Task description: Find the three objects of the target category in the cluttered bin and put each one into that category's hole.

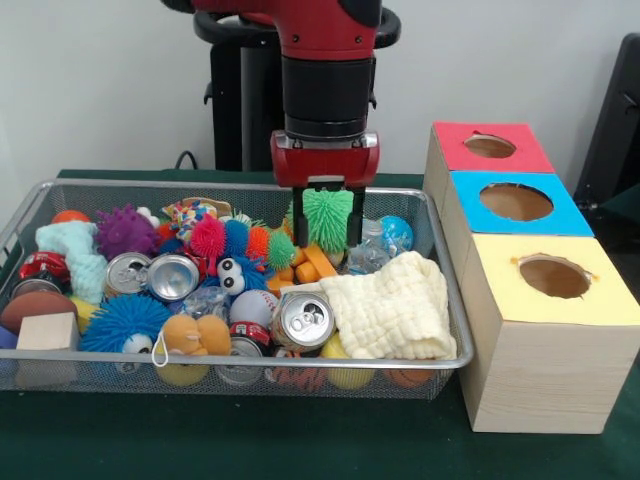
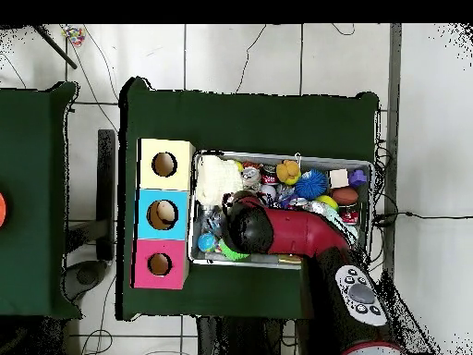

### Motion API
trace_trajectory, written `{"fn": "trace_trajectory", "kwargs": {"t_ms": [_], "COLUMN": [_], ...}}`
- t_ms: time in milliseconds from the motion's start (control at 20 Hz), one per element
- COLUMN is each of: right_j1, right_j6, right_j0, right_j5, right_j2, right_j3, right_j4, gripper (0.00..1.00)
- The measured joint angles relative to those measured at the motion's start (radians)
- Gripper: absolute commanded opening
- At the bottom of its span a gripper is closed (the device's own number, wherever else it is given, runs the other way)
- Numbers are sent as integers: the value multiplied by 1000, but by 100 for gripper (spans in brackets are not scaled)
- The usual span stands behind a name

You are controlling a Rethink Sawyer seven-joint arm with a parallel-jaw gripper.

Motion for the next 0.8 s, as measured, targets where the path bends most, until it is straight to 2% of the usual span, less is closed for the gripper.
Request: {"fn": "trace_trajectory", "kwargs": {"t_ms": [100,300,700,800], "right_j1": [8,9,8,7], "right_j6": [0,0,0,0], "right_j0": [11,53,164,172], "right_j5": [-68,-139,-171,-173], "right_j2": [-8,-27,-89,-93], "right_j3": [30,73,133,142], "right_j4": [-25,-50,-57,-57], "gripper": [100,100,100,100]}}
